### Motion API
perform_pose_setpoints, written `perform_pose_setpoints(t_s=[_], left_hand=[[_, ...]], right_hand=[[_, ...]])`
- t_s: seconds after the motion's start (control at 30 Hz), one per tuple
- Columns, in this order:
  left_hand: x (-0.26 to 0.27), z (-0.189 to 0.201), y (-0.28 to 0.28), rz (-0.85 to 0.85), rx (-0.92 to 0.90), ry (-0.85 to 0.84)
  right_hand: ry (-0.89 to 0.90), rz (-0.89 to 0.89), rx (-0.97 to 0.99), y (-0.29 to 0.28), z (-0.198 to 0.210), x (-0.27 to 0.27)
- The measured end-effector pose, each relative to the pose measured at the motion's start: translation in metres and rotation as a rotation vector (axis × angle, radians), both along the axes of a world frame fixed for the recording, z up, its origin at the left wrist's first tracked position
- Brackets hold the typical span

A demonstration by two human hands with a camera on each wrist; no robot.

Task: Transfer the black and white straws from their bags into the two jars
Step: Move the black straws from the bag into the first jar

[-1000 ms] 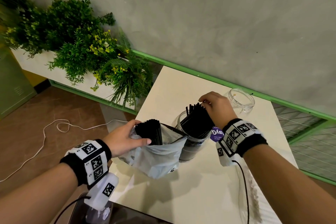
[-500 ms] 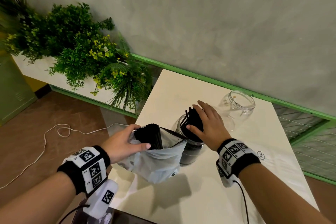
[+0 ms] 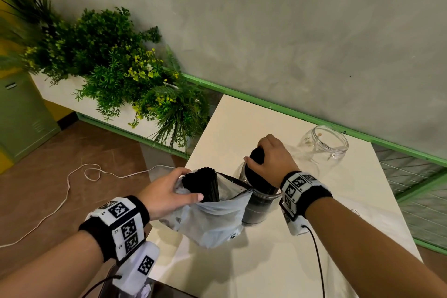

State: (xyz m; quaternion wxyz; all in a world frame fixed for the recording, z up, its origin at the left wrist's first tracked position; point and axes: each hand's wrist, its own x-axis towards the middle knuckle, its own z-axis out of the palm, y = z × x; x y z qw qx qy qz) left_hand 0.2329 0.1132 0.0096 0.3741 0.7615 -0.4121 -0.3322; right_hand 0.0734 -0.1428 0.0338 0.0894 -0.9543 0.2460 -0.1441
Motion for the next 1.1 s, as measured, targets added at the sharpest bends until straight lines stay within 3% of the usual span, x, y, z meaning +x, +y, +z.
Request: perform_pose_setpoints(t_s=[0.1,0.2,0.27,0.33,0.57,0.73,0.9,0.97,1.03,1.1], left_hand=[[0.001,0.001,0.002,-0.002,0.001,0.008],[0.003,0.0,0.002,-0.003,-0.006,0.002],[0.002,0.001,0.001,-0.006,-0.002,-0.001],[0.002,0.003,0.0,-0.01,0.003,-0.003],[0.001,0.004,0.0,-0.015,0.019,-0.031],[0.001,0.005,0.001,-0.013,0.024,-0.034],[0.0,0.006,0.0,-0.02,0.033,-0.05],[0.0,0.007,0.001,-0.018,0.036,-0.048],[0.0,0.009,0.001,-0.014,0.034,-0.049],[-0.001,0.009,0.002,-0.009,0.032,-0.042]], right_hand=[[-0.18,-0.071,-0.034,0.002,0.002,0.0],[-0.03,-0.228,-0.051,-0.002,0.004,-0.001],[0.038,-0.256,0.059,-0.006,0.006,-0.004],[-0.032,-0.235,0.132,-0.006,0.007,-0.007],[-0.266,-0.046,0.018,0.008,0.0,-0.047],[-0.13,0.004,0.006,-0.004,-0.016,-0.062],[-0.103,0.065,0.049,-0.011,-0.002,-0.028],[0.009,0.082,0.072,-0.009,0.002,-0.013],[0.112,0.052,0.016,-0.005,0.002,-0.005],[0.059,0.014,-0.087,0.0,0.002,-0.002]])
